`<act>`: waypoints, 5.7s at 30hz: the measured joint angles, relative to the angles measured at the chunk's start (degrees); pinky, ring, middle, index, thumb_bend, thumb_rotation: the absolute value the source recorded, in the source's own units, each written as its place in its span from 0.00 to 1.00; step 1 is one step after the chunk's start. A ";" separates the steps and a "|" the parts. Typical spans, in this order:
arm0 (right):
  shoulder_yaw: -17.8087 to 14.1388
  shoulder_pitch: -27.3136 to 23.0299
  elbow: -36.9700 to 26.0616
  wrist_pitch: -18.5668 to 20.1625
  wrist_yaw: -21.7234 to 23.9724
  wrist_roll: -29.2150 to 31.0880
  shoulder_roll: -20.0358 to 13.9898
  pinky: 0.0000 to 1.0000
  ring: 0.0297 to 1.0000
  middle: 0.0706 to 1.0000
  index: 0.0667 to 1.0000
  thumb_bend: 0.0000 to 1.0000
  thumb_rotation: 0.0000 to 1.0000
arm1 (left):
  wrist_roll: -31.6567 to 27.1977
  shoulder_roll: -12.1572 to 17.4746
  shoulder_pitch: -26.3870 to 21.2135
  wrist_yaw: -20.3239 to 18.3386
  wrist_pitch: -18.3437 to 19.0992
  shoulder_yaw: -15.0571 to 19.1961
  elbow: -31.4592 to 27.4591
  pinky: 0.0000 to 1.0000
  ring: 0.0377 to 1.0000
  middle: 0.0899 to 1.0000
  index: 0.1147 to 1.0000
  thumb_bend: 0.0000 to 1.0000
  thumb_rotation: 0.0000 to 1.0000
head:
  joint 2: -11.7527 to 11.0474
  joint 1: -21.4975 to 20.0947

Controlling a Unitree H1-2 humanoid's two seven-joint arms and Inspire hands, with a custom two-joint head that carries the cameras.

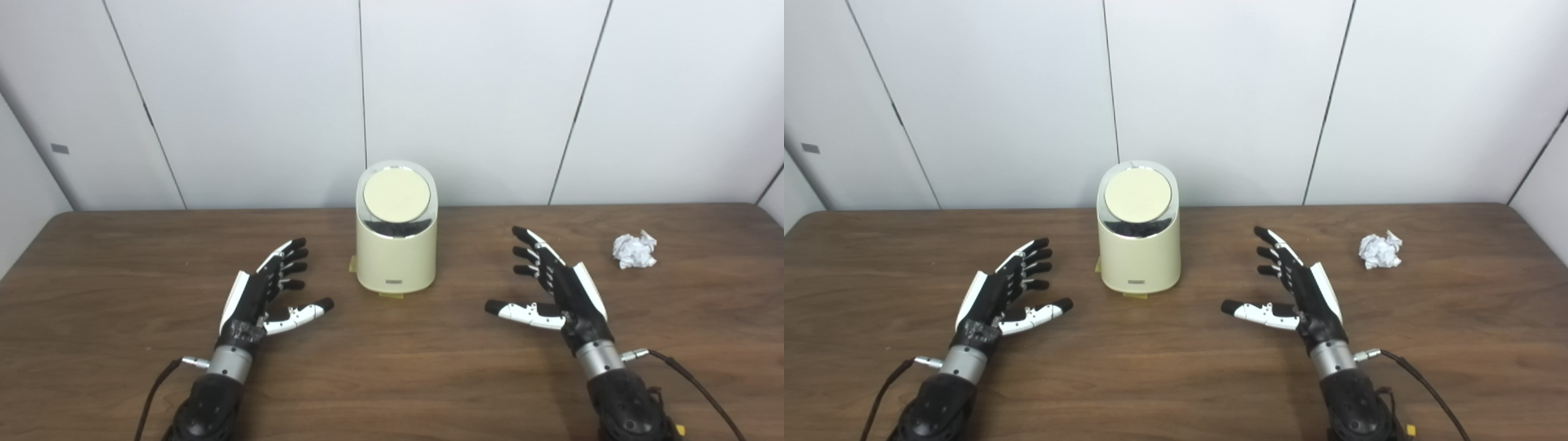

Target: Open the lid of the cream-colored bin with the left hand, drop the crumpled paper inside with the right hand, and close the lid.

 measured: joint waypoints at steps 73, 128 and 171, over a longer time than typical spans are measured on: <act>0.14 -0.07 2.39 -3.02 -0.48 -0.12 -0.03 0.75 0.84 0.90 0.87 0.84 0.35 | 18.04 -5.81 -19.33 12.32 9.56 -4.85 5.70 1.00 1.00 1.00 1.00 0.96 0.38 | -3.52 0.26; 0.81 1.11 0.30 -2.04 -1.94 -0.85 0.67 0.77 0.83 0.90 0.86 0.78 0.24 | 35.33 2.74 -27.82 1.95 21.51 -19.81 4.01 1.00 1.00 1.00 1.00 1.00 0.31 | -2.02 -1.23; 0.99 1.68 -0.30 -1.92 -2.12 -1.16 0.99 0.72 0.82 0.90 0.87 0.78 0.28 | 11.49 -1.22 -23.08 5.18 5.06 -4.52 1.04 0.78 0.90 0.93 0.96 0.82 0.53 | -1.50 -0.62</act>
